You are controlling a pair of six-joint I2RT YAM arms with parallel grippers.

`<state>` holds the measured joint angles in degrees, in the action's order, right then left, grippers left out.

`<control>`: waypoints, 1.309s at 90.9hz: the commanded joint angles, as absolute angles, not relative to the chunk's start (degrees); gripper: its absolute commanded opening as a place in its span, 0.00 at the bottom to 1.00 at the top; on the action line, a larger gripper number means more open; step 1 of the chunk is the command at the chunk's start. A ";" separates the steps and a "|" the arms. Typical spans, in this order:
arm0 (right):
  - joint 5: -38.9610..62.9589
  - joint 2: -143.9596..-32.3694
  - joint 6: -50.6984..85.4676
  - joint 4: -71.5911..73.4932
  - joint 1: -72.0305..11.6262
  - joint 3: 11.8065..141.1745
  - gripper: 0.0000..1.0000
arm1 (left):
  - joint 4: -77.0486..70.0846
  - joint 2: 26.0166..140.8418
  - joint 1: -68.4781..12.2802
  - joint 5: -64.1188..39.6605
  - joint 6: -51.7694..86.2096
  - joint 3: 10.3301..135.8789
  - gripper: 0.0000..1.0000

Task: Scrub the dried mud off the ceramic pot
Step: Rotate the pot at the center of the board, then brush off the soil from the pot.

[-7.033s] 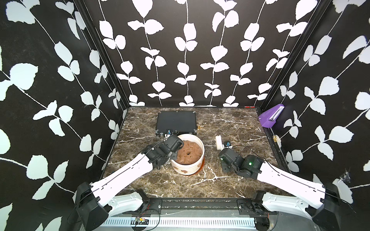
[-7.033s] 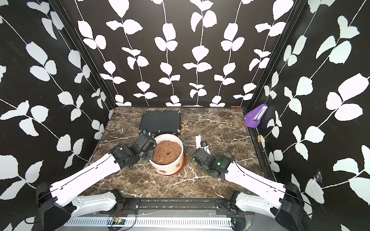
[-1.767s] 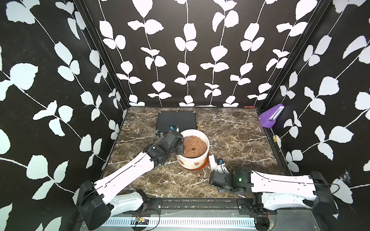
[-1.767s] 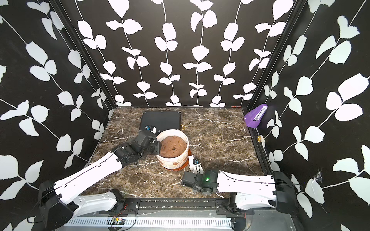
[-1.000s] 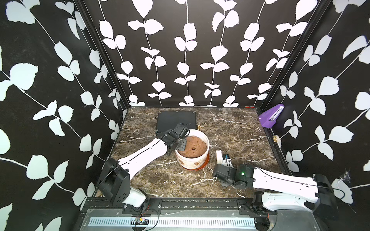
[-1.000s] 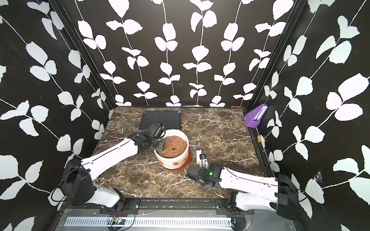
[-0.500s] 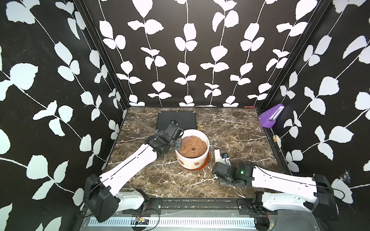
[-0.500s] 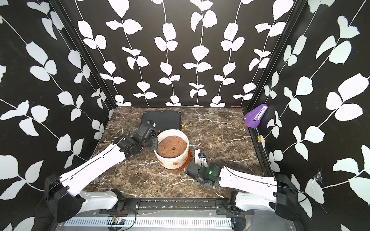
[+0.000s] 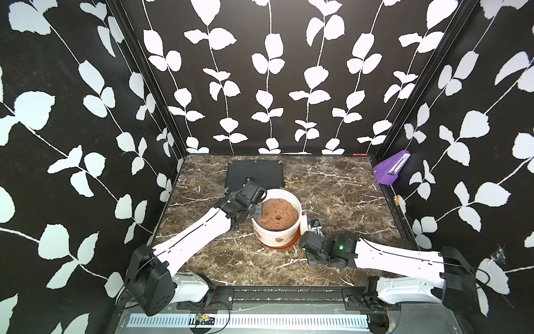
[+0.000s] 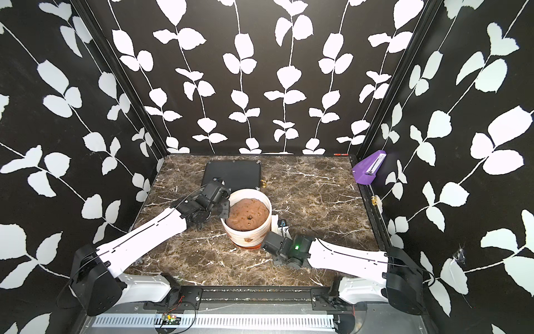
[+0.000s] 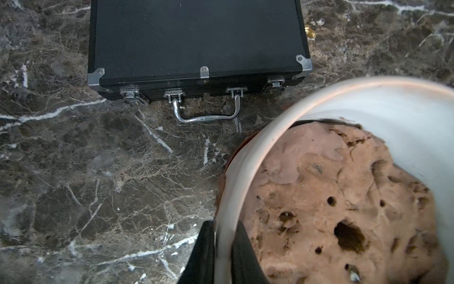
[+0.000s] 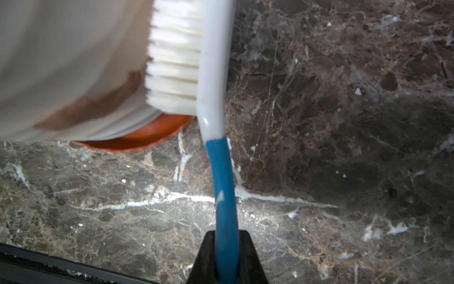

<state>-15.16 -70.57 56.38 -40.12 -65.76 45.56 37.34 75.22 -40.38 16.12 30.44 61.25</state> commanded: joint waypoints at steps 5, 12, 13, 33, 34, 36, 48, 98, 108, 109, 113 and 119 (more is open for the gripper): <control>-14.72 -71.46 52.15 -34.09 -64.44 45.11 0.00 | 38.32 74.36 -40.52 14.61 31.61 59.40 0.00; -13.79 -72.21 52.11 -33.77 -64.49 45.00 0.00 | 37.37 74.27 -40.52 13.89 32.38 58.60 0.00; -13.62 -72.32 52.16 -33.98 -64.50 45.00 0.00 | 37.27 74.27 -40.52 13.80 32.49 58.52 0.00; -13.43 -71.99 54.01 -35.65 -65.07 43.17 0.00 | 35.42 74.78 -40.52 15.45 37.76 56.39 0.00; -13.61 -71.94 54.08 -35.84 -65.10 43.16 0.00 | 35.33 74.83 -40.52 15.72 38.13 56.36 0.00; -13.86 -71.80 54.23 -36.14 -65.08 43.18 0.00 | 35.13 74.94 -40.52 16.43 38.76 56.34 0.00; -14.90 -71.06 54.49 -37.54 -64.89 43.32 0.00 | 34.61 76.42 -40.52 19.57 42.22 57.88 0.00; -13.34 -70.35 50.12 -37.98 -59.41 44.45 0.00 | 32.72 80.41 -40.52 23.44 51.39 59.76 0.00; -12.45 -71.49 49.12 -36.63 -59.59 45.06 0.00 | 32.48 80.34 -40.52 23.21 52.09 59.36 0.00; -12.38 -71.52 49.08 -36.51 -59.63 45.21 0.00 | 32.41 80.29 -40.52 23.21 52.10 59.34 0.00; -12.18 -71.84 48.84 -36.13 -59.99 45.36 0.00 | 32.35 80.10 -40.52 23.20 52.32 59.04 0.00; -12.02 -72.61 48.63 -35.67 -61.04 46.25 0.00 | 32.27 79.73 -40.52 23.33 52.46 58.49 0.00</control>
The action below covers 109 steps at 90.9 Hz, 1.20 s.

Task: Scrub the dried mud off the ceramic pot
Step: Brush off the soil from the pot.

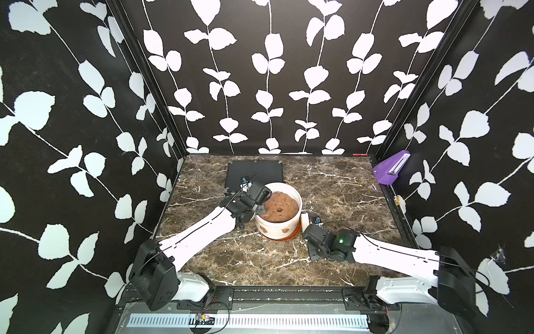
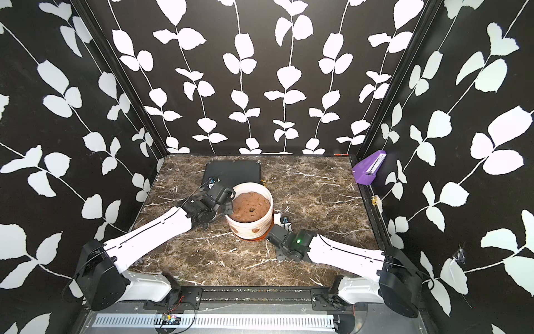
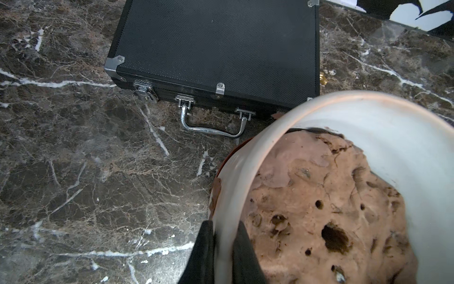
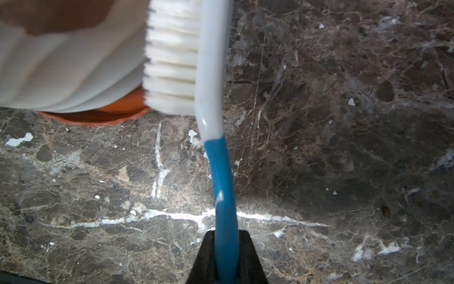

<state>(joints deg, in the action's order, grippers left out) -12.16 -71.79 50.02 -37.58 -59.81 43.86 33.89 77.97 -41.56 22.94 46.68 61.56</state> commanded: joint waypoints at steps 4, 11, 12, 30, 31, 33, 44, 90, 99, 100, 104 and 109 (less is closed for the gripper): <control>-12.23 -73.46 48.52 -35.71 -62.13 47.00 0.00 | 32.11 79.45 -40.52 23.44 52.48 58.08 0.00; -12.59 -75.29 48.35 -35.77 -64.09 48.28 0.00 | 32.06 79.15 -40.52 23.64 52.24 57.82 0.00; -12.71 -75.80 48.34 -35.77 -64.48 48.53 0.00 | 32.07 79.13 -40.52 23.64 52.27 57.78 0.00; -15.21 -77.56 49.98 -37.10 -69.12 50.68 0.00 | 31.83 78.84 -40.52 23.48 52.34 57.25 0.00; -15.34 -77.49 50.08 -37.18 -69.32 50.74 0.00 | 31.78 78.84 -40.52 23.47 52.32 57.23 0.00; -15.59 -77.36 50.34 -37.35 -69.82 50.92 0.00 | 31.76 78.90 -40.52 23.47 52.30 57.13 0.00; -18.02 -76.08 51.57 -38.24 -72.53 50.87 0.00 | 31.72 79.10 -40.52 23.38 52.44 56.78 0.00; -20.11 -68.69 59.37 -47.61 -66.11 43.07 0.00 | 31.76 78.42 -40.52 23.12 51.30 56.20 0.00; -16.56 -69.60 53.78 -41.55 -61.11 44.02 0.00 | 31.77 78.61 -40.52 23.12 50.98 56.26 0.00; -16.28 -70.09 53.21 -41.12 -60.88 44.47 0.00 | 31.79 78.63 -40.52 23.12 50.98 56.30 0.00; -15.45 -71.95 51.07 -40.22 -60.21 46.62 0.00 | 31.96 78.79 -40.52 23.07 51.03 56.34 0.00; -14.61 -74.14 48.86 -39.14 -60.12 48.78 0.00 | 31.99 78.75 -40.52 23.01 51.05 56.27 0.00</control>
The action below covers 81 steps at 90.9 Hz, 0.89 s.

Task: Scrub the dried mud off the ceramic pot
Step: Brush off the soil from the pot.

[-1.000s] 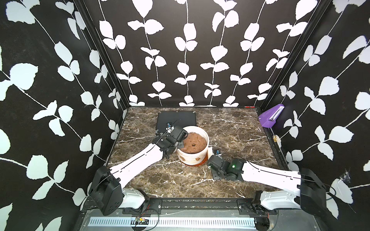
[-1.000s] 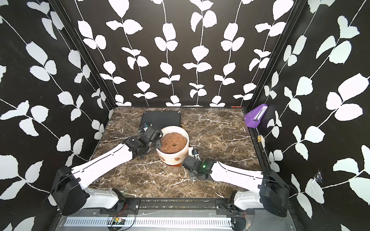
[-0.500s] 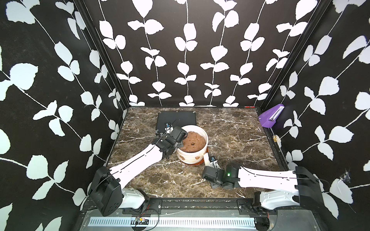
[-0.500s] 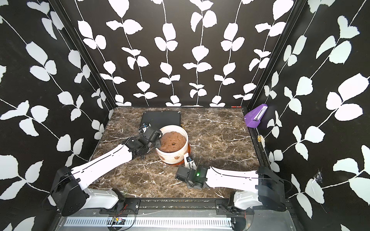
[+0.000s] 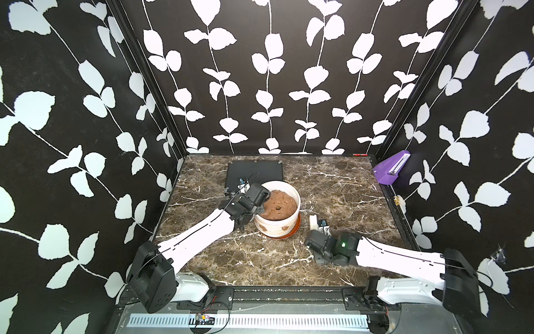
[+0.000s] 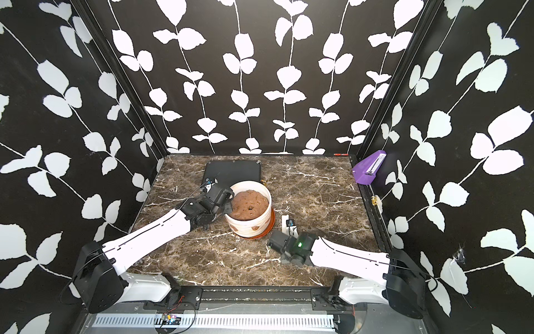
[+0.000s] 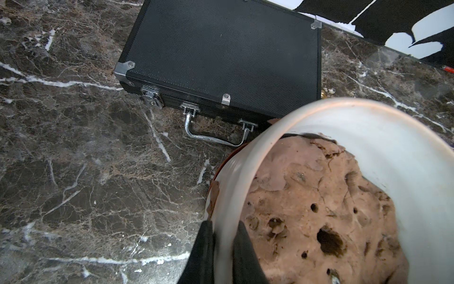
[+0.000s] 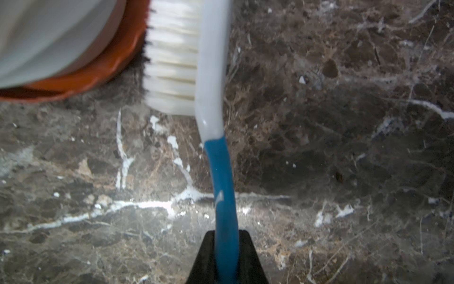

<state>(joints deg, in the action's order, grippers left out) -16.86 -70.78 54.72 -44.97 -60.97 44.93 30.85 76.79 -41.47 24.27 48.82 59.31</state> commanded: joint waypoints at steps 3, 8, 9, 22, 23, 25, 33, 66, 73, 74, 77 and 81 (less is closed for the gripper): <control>-14.00 -75.04 48.06 -37.87 -60.12 49.31 0.00 | 32.05 78.75 -40.52 23.06 51.01 56.19 0.00; -12.90 -75.97 47.24 -35.76 -60.12 49.31 0.00 | 32.04 78.62 -40.52 23.23 50.90 56.12 0.00; -12.74 -76.13 47.09 -35.42 -60.12 49.22 0.00 | 32.06 78.60 -40.52 23.26 50.98 56.14 0.00; -10.38 -75.39 45.95 -31.47 -60.35 47.22 0.00 | 31.78 78.65 -40.52 23.55 50.97 55.64 0.00; -10.25 -75.09 45.91 -31.12 -60.37 46.94 0.00 | 31.71 78.66 -40.52 23.55 50.98 55.59 0.00; -10.03 -74.43 45.82 -30.52 -60.47 46.36 0.00 | 31.68 78.77 -40.52 23.51 50.93 55.58 0.00; -9.62 -71.51 45.75 -29.54 -60.83 44.56 0.00 | 31.56 78.89 -40.52 23.51 51.10 55.32 0.00; -8.71 -69.16 46.48 -31.58 -68.23 43.70 0.00 | 31.33 78.41 -40.52 24.07 51.42 54.32 0.00; -8.36 -70.03 46.60 -32.47 -70.82 44.58 0.00 | 31.66 78.33 -40.52 24.24 51.25 54.56 0.00; -8.35 -70.17 46.55 -32.62 -71.31 44.79 0.00 | 31.65 78.32 -40.52 24.25 51.24 54.57 0.00; -8.31 -70.50 46.32 -33.25 -72.32 45.70 0.00 | 31.80 78.31 -40.52 24.39 51.20 54.66 0.00; -8.63 -70.58 45.34 -33.67 -74.82 46.61 0.00 | 31.96 78.23 -40.52 24.50 51.08 54.75 0.00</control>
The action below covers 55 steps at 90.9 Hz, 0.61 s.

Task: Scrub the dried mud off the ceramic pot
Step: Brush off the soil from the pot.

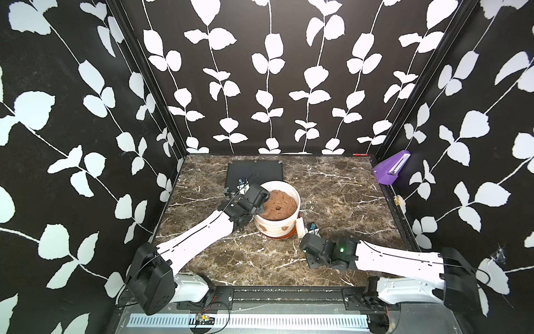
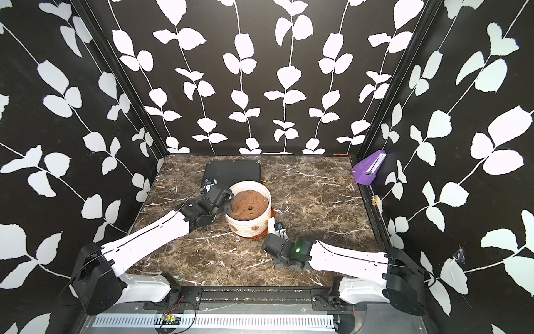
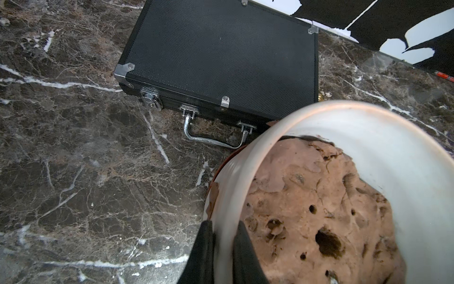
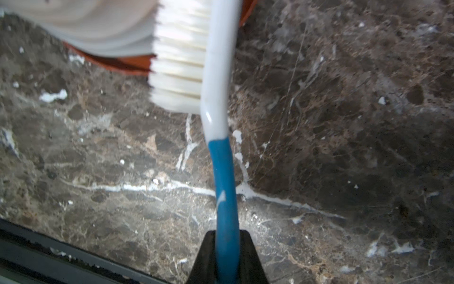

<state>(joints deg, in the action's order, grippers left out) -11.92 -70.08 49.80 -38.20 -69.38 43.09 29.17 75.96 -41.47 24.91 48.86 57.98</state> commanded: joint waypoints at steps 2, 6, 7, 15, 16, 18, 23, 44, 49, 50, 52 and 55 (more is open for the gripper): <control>-9.41 -70.36 44.56 -33.73 -76.43 46.94 0.00 | 31.94 78.18 -40.52 24.52 51.07 54.75 0.00; -11.40 -69.61 43.64 -34.27 -79.94 47.22 0.00 | 31.99 78.14 -40.52 24.53 51.02 54.77 0.00; -11.63 -69.34 43.57 -34.32 -80.53 47.16 0.00 | 31.95 78.14 -40.52 24.57 51.00 54.76 0.00; -11.77 -66.08 44.13 -34.13 -82.61 44.12 0.00 | 32.18 78.13 -40.52 24.61 51.06 54.91 0.00; -11.73 -65.56 44.26 -34.21 -82.66 43.64 0.00 | 32.26 78.09 -40.52 24.61 51.06 54.92 0.00; -11.74 -64.62 44.46 -34.57 -82.78 42.73 0.00 | 32.28 78.06 -40.52 24.63 51.06 54.97 0.00; -13.40 -62.47 45.49 -37.50 -82.94 41.12 0.00 | 32.41 77.90 -40.52 24.82 50.98 55.06 0.00; -23.31 -57.10 51.89 -45.51 -81.75 41.55 0.00 | 32.94 77.84 -40.52 24.96 50.82 55.61 0.00; -24.35 -59.31 52.98 -46.58 -80.74 43.39 0.00 | 32.96 77.78 -40.52 25.04 50.85 55.43 0.00; -24.61 -59.98 53.08 -46.76 -80.54 43.67 0.00 | 32.96 77.78 -40.52 25.05 50.82 55.40 0.00; -25.31 -61.18 53.61 -47.20 -80.38 44.51 0.00 | 32.91 77.85 -40.52 25.05 50.81 55.42 0.00; -26.03 -63.15 54.81 -48.23 -79.89 45.88 0.00 | 32.93 77.93 -40.52 25.00 50.83 55.43 0.00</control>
